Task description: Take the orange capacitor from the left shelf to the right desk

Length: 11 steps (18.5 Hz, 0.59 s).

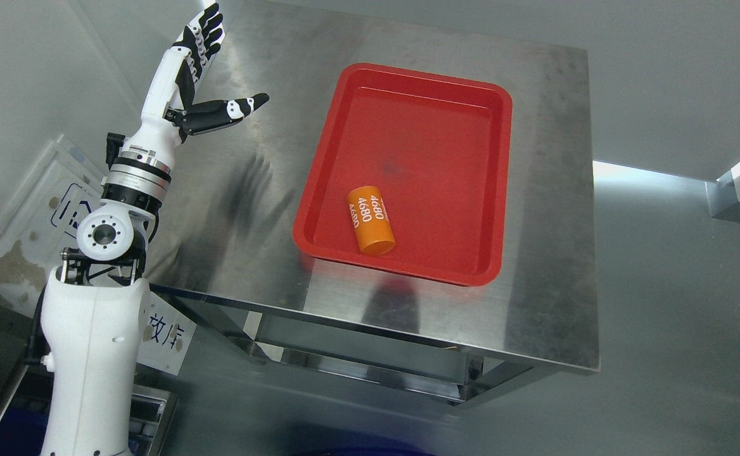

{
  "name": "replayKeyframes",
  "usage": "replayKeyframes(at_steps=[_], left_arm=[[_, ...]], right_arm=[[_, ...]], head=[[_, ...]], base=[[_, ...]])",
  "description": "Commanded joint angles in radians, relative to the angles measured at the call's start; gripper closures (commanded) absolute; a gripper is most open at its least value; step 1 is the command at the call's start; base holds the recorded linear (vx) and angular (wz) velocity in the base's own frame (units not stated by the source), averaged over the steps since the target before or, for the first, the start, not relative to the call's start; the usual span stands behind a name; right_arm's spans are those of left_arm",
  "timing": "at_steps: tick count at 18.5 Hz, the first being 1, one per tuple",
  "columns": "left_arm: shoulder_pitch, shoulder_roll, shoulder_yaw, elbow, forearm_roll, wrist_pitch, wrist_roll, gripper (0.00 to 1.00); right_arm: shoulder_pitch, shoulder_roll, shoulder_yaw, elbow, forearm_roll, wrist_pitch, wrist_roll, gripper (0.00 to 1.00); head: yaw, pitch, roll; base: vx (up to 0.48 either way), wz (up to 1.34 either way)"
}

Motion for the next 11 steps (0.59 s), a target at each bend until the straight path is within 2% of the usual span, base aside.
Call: replayKeyframes(at_steps=[1, 3, 11], left_arm=[[0.035, 0.046, 0.013, -0.014, -0.010, 0.001, -0.008, 0.00], [0.067, 0.083, 0.010, -0.014, -0.010, 0.002, -0.008, 0.00], [0.074, 0.083, 0.011, -0.014, -0.010, 0.002, -0.020, 0.00]], right_arm=[[-0.001, -0.017, -0.011, -0.034, 0.000, 0.001, 0.001, 0.00], [-0.001, -0.017, -0.011, -0.034, 0.000, 0.001, 0.001, 0.00], [-0.001, -0.017, -0.011, -0.034, 0.000, 0.001, 0.001, 0.00]], head=[[0.0000, 0.000, 0.000], [0.0000, 0.000, 0.000], [0.0000, 0.000, 0.000]], base=[[0.000, 0.00], [0.000, 0.00], [0.000, 0.00]])
